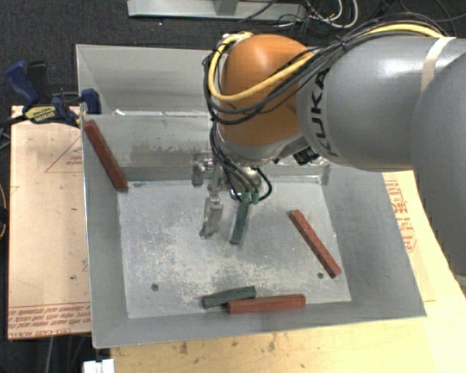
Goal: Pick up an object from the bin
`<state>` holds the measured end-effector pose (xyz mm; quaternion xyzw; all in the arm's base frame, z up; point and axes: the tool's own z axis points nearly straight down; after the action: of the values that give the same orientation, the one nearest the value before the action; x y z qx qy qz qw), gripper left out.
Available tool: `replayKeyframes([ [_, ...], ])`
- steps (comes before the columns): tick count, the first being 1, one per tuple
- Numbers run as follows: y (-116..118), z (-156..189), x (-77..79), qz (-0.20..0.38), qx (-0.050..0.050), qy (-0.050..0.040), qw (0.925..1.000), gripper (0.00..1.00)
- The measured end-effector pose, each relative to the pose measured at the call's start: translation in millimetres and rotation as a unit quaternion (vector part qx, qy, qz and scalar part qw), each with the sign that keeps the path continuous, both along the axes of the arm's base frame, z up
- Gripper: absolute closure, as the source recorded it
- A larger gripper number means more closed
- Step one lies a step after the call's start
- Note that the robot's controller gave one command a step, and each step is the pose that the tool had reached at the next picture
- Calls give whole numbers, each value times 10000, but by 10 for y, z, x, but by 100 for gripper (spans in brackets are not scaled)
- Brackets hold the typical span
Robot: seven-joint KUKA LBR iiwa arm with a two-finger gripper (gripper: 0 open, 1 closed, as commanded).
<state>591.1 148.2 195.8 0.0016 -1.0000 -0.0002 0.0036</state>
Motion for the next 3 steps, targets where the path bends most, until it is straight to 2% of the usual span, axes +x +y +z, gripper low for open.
replayKeyframes([
  [1, -7, 49, 17, -14, 5, -41, 10000, 0],
  [2, -222, -171, 145, 479, 26, -85, 9988, 0],
  [3, -577, -886, 7, 1072, -1, -56, 9942, 0],
])
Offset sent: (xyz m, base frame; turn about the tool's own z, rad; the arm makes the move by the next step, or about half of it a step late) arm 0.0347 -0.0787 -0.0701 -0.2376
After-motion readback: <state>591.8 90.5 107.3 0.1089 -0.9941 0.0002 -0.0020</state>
